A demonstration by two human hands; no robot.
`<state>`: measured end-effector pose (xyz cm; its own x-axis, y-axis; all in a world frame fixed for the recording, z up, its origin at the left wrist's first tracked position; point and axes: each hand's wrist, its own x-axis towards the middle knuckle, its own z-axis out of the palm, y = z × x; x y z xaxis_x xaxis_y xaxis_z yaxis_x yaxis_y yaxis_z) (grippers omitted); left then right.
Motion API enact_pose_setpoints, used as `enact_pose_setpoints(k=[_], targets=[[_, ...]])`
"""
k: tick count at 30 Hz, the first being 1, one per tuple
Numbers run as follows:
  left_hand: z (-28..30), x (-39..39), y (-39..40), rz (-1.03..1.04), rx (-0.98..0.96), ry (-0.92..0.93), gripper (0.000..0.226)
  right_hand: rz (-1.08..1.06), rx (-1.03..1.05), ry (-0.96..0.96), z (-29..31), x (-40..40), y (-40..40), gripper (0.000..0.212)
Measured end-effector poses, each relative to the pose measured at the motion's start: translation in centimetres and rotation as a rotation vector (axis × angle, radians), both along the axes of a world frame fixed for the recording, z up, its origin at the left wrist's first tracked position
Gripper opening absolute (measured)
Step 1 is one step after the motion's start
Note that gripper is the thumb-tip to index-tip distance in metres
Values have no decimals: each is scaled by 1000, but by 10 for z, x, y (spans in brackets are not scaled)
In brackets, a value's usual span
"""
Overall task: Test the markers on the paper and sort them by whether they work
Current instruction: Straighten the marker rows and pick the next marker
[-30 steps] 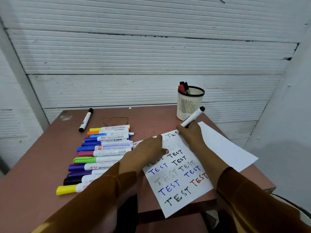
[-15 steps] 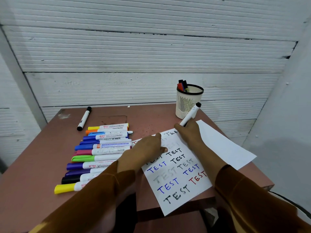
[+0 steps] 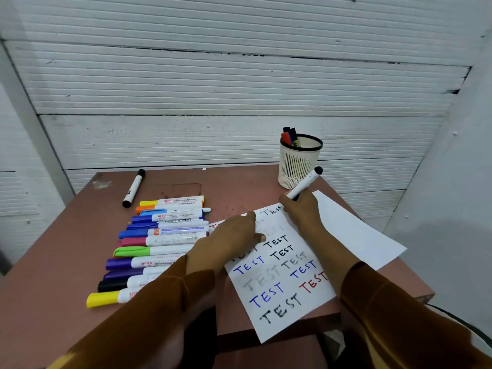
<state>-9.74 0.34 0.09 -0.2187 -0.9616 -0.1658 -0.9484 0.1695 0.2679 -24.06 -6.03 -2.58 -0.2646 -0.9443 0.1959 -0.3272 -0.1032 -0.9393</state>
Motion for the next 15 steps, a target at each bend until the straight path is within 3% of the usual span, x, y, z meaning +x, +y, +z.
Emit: enact_pose_setpoints(k=[12,15], targets=[[-1,0,-1,-2,-22,12,48,-21,-11,-21,2,-1,1,10],[-2,1,-1,-3,-25,17,47,-9,-5,11,1,0,1,19]])
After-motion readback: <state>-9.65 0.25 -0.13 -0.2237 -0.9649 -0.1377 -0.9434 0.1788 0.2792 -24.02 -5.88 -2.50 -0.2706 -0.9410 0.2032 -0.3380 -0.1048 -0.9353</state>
